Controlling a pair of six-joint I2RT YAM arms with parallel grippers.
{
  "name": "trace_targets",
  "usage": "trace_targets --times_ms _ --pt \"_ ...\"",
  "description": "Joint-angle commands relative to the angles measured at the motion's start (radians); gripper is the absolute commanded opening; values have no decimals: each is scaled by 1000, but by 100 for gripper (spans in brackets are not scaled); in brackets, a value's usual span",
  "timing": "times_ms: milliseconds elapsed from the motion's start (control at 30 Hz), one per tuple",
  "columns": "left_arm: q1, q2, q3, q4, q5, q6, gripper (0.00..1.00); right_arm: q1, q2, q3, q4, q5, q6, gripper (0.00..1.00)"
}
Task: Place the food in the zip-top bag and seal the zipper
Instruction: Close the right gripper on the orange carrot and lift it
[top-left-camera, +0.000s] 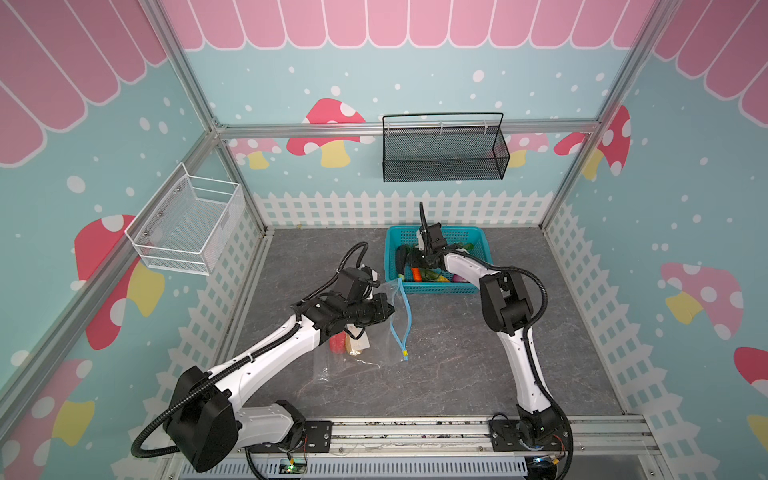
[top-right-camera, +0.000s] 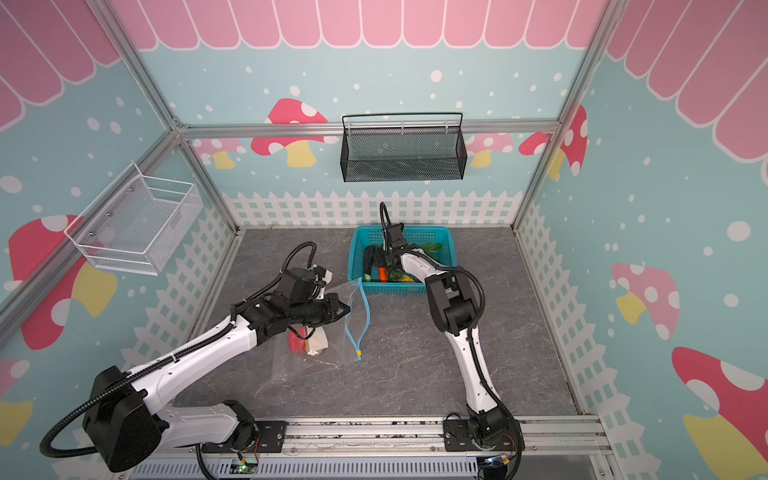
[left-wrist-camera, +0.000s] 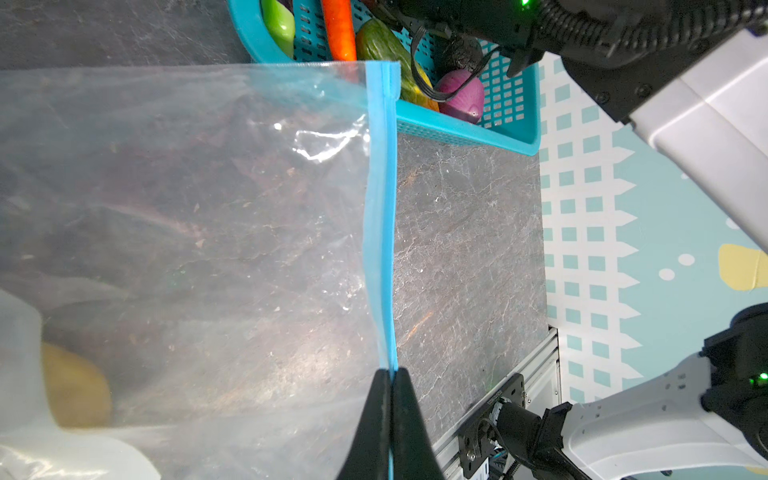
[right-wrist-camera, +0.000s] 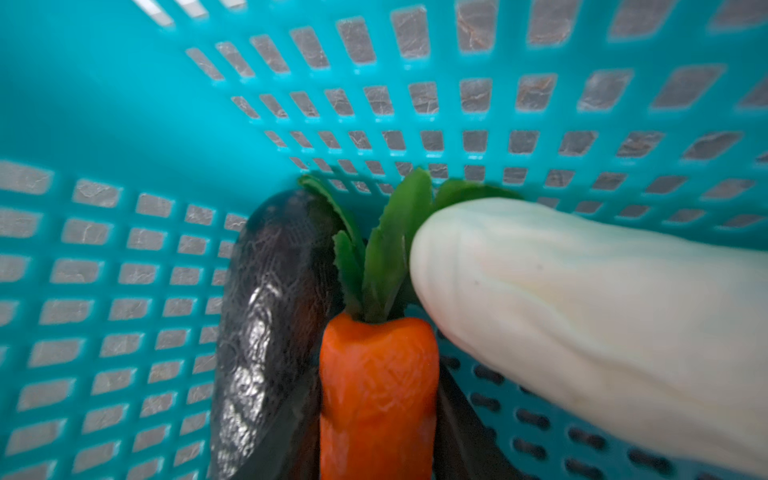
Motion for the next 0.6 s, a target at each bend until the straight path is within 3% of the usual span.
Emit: trace_targets --times_ms 0,267,567 --pt "6 -12 -17 25 8 -5 0 -4 -97 -31 8 0 -16 41" --pt "10 -19 -24 45 13 -38 0 -6 -254 -197 146 -31 -7 41" --pt "15 -5 1 49 23 -57 0 -4 -440 -445 413 -171 -12 41"
